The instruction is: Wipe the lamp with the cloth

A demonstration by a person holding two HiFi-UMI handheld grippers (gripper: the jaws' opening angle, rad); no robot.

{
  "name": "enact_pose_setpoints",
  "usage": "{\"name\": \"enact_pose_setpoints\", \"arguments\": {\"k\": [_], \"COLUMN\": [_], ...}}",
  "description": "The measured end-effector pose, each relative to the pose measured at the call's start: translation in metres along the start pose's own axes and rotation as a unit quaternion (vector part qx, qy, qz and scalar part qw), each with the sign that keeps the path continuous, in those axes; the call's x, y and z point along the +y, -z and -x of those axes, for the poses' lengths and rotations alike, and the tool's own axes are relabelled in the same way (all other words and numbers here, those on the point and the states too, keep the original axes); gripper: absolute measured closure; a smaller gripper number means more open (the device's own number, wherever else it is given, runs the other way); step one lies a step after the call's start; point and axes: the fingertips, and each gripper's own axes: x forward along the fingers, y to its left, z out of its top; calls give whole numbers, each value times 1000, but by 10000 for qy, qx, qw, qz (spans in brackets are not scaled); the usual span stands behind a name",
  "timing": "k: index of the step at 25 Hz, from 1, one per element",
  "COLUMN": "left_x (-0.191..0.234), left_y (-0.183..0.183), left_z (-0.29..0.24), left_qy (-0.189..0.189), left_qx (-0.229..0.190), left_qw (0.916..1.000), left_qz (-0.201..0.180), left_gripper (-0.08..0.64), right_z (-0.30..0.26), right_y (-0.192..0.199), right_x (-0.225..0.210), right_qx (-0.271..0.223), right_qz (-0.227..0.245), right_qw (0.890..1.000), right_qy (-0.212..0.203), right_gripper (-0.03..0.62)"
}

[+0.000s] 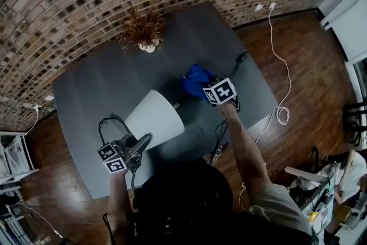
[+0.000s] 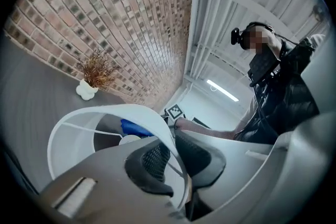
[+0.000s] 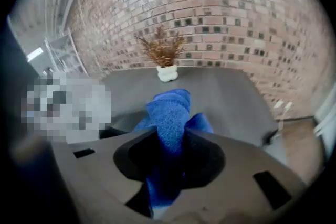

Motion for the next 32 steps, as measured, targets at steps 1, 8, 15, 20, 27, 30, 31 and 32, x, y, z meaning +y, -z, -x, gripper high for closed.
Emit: {"name": "enact_pose_setpoints", "arguments": {"k": [1,8,15,20,27,30,31,32], "left_x": [-1,-13,-7,3,35,42,46,52], "left_y": [1,22,17,20,-34,-21,-9,5], "left_z": [-1,-11,-21,13,25,40,45,50], "left_qy": [5,-115,-108,-337,-837,-974,-1070,-1159], "left_qx": [18,77,100,67,-268,126,394,765], "left_qw": [10000,9985,9983,9978,9961,9938,9903,9838], "left_qz": [-52,-527,-564,-560,-86,-527,-793,-1136], "left_gripper": [529,527,528,525,194,94,94,94], "right_z": [9,-2,-39,-23,56,77,82,86], "right_y": [-9,-38,-1,-26,-23,1,11,21], "right_x": [-20,110,32,-11,-14,-12,-9,-5], "right_qx": [25,357,1761,1115,-811,-1506,-1636,-1734], "right_qz": [250,1324,2148,2049,352,-553,-817,-1064], "right_qw": [9984,9744,9598,9679,9933,9856,9820,9780], "right_qy": [516,-1782,-400,933,747,536,477,452], "right_gripper": [492,492,491,491,491,491,491,491]}}
